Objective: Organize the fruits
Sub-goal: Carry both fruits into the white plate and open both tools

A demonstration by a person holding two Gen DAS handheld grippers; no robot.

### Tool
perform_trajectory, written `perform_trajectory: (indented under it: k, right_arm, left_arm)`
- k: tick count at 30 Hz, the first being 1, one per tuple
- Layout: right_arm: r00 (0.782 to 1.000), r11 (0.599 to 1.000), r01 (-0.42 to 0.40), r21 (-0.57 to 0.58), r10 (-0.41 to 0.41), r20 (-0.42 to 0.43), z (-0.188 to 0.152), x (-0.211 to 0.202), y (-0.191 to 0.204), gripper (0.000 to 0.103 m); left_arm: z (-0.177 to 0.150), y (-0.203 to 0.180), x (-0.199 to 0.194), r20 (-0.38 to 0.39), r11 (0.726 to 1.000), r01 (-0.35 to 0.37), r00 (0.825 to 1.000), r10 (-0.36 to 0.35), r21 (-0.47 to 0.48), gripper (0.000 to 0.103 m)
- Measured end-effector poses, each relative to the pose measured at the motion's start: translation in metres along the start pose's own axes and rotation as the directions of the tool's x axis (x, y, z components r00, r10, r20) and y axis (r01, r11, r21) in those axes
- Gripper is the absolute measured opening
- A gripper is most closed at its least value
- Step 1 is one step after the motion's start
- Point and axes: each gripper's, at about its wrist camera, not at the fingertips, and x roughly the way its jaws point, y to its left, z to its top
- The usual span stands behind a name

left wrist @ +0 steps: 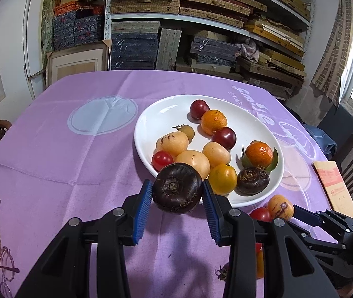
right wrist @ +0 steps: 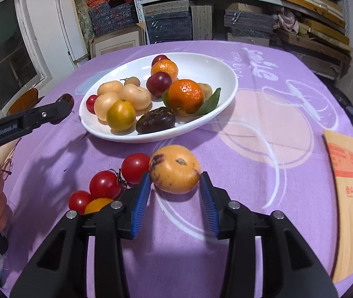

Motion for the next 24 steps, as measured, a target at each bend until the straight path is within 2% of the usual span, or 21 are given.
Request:
perform_trajectory:
  k: [4, 7, 8, 10, 12, 19, 24]
  right_arm:
    - [0.999, 0.997, -0.048, 0.062, 0.049, -0.010, 0.005, 0.012, -0.010, 0.041]
    - [0.997, 0.992, -0.077, 0.096, 0.078, -0.010, 0.011, 0.017, -0.015, 0.048]
    - [0.997, 0.992, -0.074, 0.102, 0.075, -0.008, 0.013, 0.019, -0.016, 0.052]
    - [0.998, 0.993, -0.064, 0.101, 0.064, 0.007, 0.016, 0.020, -0.016, 0.052]
    - [0.998, 0.995, -0.059, 0.083, 0.057, 0.020, 0.018, 0.020, -0.013, 0.045]
    - [1.000, 1.000, 0.013, 0.028, -0.013, 0.025, 0.014, 0.016, -0.003, 0.044]
    - [0.996, 0.999, -0.004, 0.049, 0.000, 0.086, 0.015, -0.007, -0.007, 0.044]
  left_arm:
    - [0.001, 0.000, 0.001, -0.002, 1.000, -0.003, 1.000, 0.003, -0.001, 0.041]
    - [0.001, 0.001, 0.000, -0.006, 1.000, 0.001, 1.000, -0.001, -0.005, 0.041]
    - [0.001, 0.001, 0.000, -0.006, 1.000, 0.000, 1.000, 0.000, -0.005, 0.041]
    - [0.002, 0.001, 0.001, -0.004, 1.000, -0.001, 1.000, 0.001, -0.005, 0.041]
    - [0.001, 0.001, 0.001, -0.006, 1.000, -0.001, 1.000, 0.001, -0.007, 0.041]
    - [0.002, 0.004, 0.003, -0.018, 1.000, 0.001, 1.000, -0.002, -0.008, 0.041]
    - [0.006, 0.001, 0.004, -0.007, 1.000, 0.002, 1.000, -0.002, 0.014, 0.041]
